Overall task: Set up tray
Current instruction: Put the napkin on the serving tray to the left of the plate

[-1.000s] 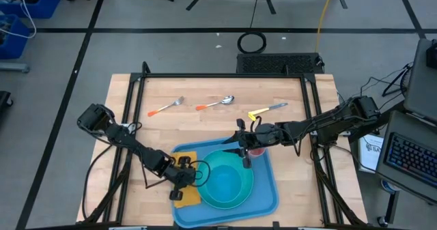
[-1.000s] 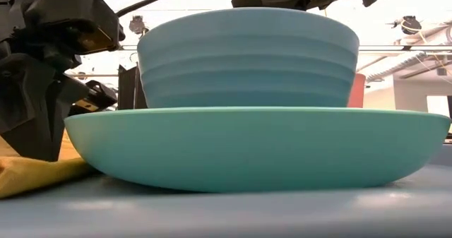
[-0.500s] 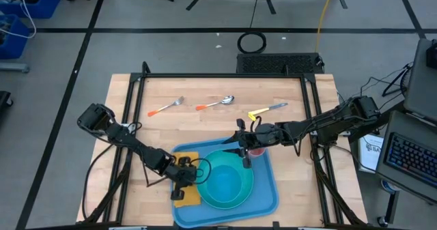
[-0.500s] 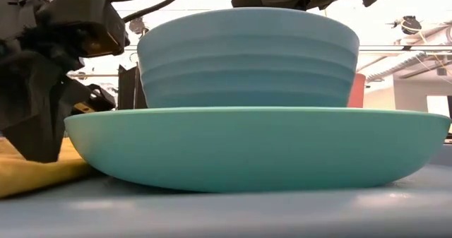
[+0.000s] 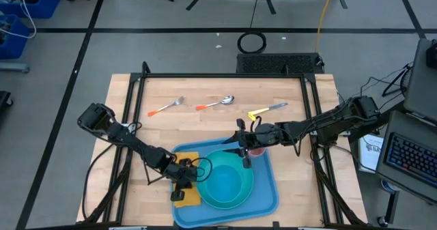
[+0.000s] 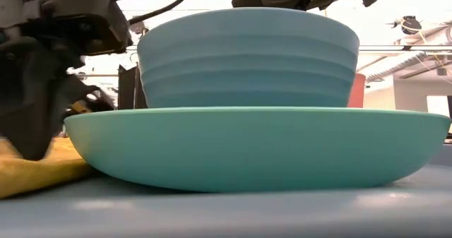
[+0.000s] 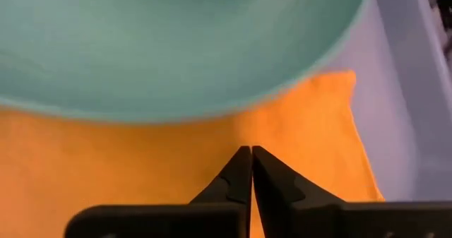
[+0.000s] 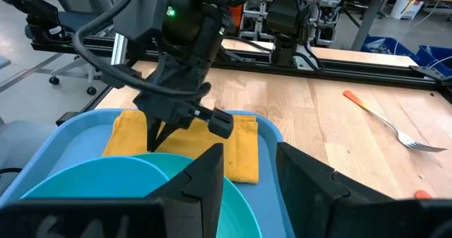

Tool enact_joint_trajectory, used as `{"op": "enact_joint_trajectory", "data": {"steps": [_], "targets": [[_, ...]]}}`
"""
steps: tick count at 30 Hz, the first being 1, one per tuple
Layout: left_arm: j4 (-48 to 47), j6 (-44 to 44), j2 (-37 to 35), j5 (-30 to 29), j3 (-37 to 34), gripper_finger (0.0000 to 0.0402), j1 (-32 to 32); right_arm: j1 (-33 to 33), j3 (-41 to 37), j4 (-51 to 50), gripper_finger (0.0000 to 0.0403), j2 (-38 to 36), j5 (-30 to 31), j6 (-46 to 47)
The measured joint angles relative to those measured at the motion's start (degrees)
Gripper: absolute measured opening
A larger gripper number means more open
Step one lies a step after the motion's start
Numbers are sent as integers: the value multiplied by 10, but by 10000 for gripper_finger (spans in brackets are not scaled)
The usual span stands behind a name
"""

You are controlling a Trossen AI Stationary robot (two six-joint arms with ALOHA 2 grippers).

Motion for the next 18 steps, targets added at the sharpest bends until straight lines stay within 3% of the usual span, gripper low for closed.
{"op": "enact_joint_trajectory", "data": {"steps": [18], "targets": [[-22, -28, -30, 13, 1, 4, -29, 0, 0, 0, 123, 0, 0, 0]]}}
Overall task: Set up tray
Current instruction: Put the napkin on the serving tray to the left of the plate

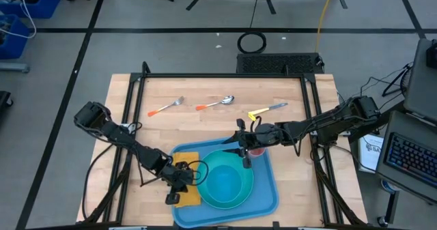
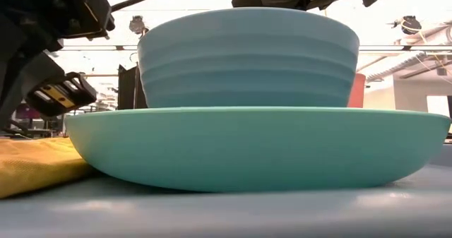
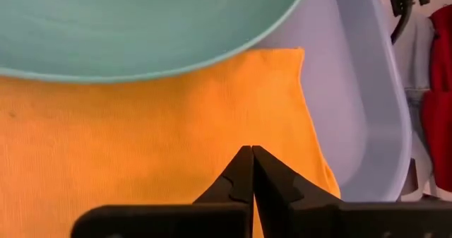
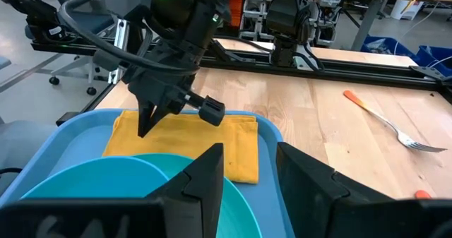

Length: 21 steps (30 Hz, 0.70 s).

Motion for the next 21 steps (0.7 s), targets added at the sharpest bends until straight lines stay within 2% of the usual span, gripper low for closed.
{"op": "enact_joint_trajectory", "data": {"steps": [15, 21], "targets": [[17, 6, 16, 2, 0, 4, 3, 0, 0, 0, 123, 0, 0, 0], [34, 8, 34, 23, 0, 3, 9, 0, 0, 2, 123, 0, 0, 0]]}}
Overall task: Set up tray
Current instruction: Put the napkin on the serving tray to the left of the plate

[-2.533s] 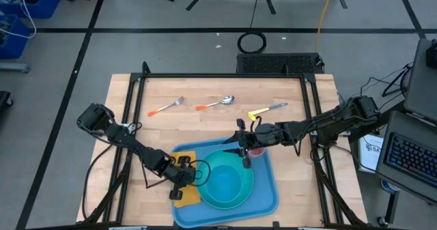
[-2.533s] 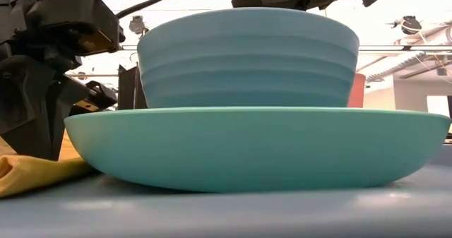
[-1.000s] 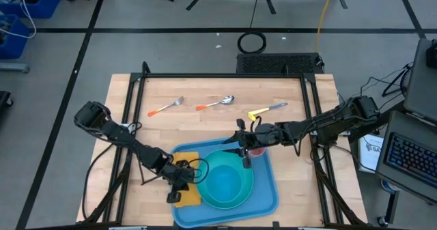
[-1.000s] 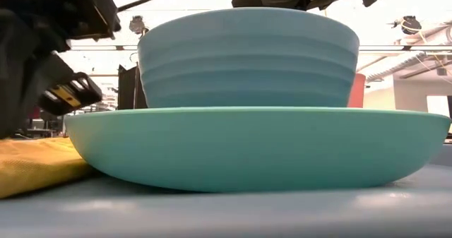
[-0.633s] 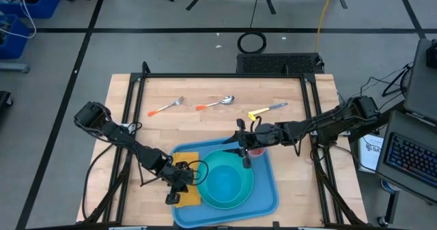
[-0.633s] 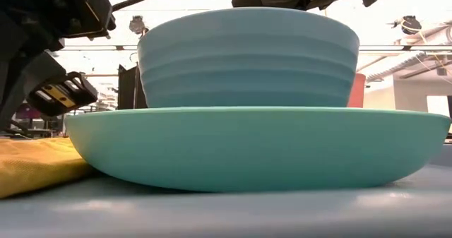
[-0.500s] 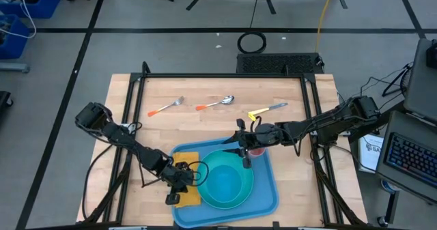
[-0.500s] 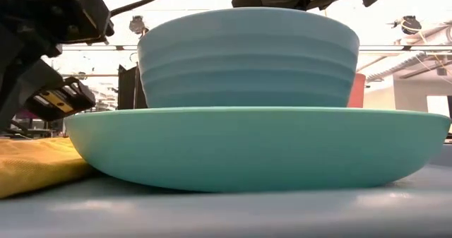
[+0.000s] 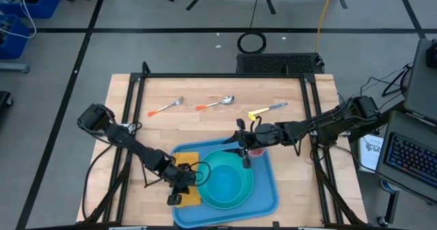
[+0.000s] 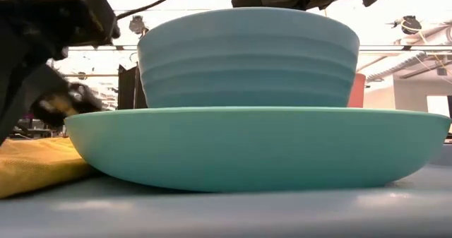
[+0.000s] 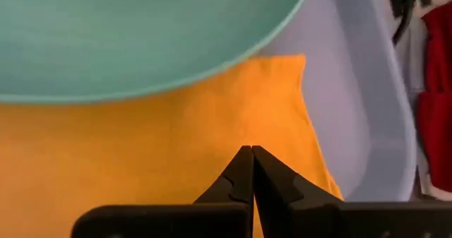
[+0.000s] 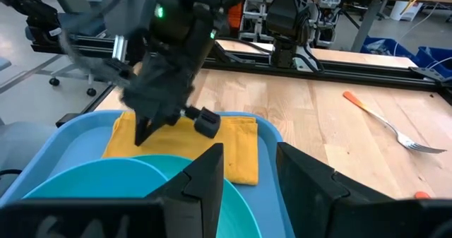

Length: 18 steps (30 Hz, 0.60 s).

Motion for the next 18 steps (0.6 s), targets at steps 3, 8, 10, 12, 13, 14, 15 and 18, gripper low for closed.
{"op": "enact_joint_trajectory", "data": {"steps": [3, 8, 10, 12, 13, 14, 15, 18], "targets": [[9, 0, 14, 11, -2, 2, 1, 0, 0, 0, 123, 0, 0, 0], [55, -2, 46, 42, 1, 2, 9, 0, 0, 0, 123, 0, 0, 0], [66, -2, 52, 48, 1, 2, 11, 0, 0, -1, 123, 0, 0, 0], [70, -1, 54, 48, 1, 2, 11, 0, 0, -2, 123, 0, 0, 0], [70, 1, 54, 47, 1, 2, 12, 0, 0, -2, 123, 0, 0, 0], [70, 2, 54, 45, 1, 2, 11, 0, 0, -3, 123, 0, 0, 0], [70, 2, 54, 44, 1, 2, 11, 0, 0, -3, 123, 0, 0, 0], [75, 6, 54, 38, 0, 4, 11, 0, 0, -2, 123, 0, 0, 0]]}}
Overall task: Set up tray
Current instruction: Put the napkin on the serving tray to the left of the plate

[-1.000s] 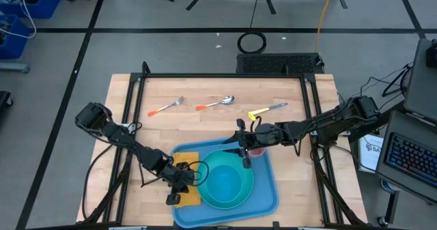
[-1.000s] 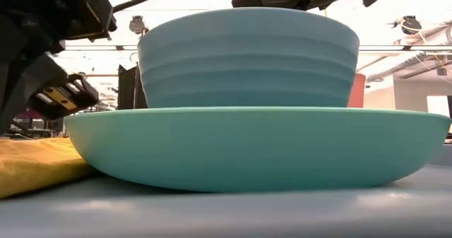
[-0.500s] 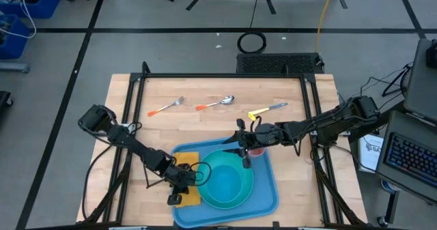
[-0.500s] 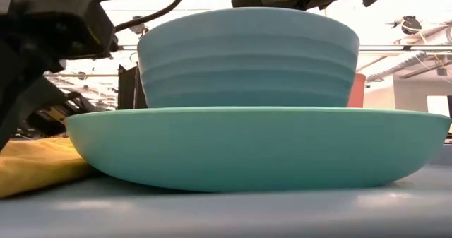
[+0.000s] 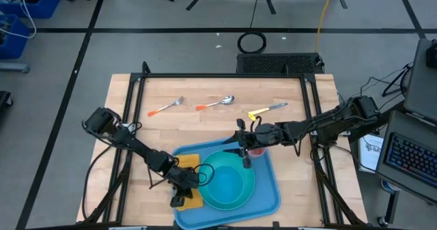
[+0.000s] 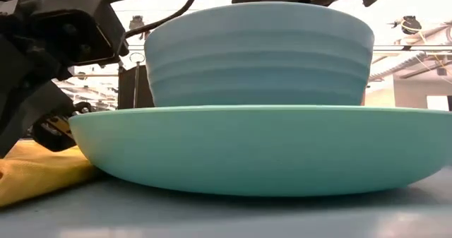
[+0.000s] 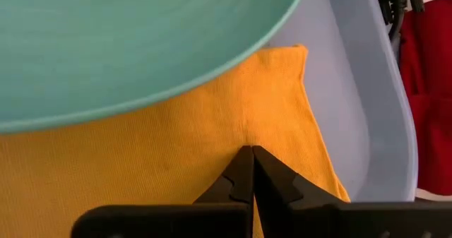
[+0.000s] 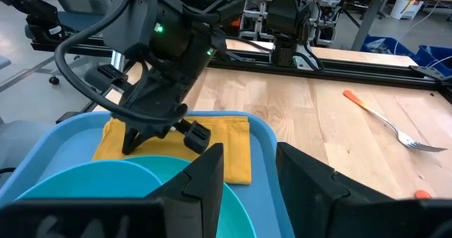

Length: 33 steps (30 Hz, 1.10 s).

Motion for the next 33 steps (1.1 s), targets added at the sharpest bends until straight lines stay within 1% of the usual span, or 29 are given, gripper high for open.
{"op": "enact_joint_trajectory", "data": {"steps": [7, 12, 16, 19, 24, 29, 33], "targets": [[10, 10, 0, -17, 0, 4, 0, 0, 0, 0, 123, 0, 0, 0], [9, 5, 0, -18, -1, 8, 0, 0, 0, 0, 123, 0, 0, 0], [8, -2, 0, -8, -1, 3, 1, 0, 0, 0, 123, 0, 0, 0], [7, -12, 1, 12, -1, 13, 2, 0, 0, 0, 123, 0, 0, 0], [-20, -14, -23, 19, -3, 34, 1, 0, 0, 0, 123, 0, 0, 0], [-22, -3, -59, 13, -2, 34, -1, 0, 0, 0, 123, 0, 0, 0], [-36, 1, -65, 4, -2, 36, -2, 0, 0, 0, 123, 0, 0, 0]]}}
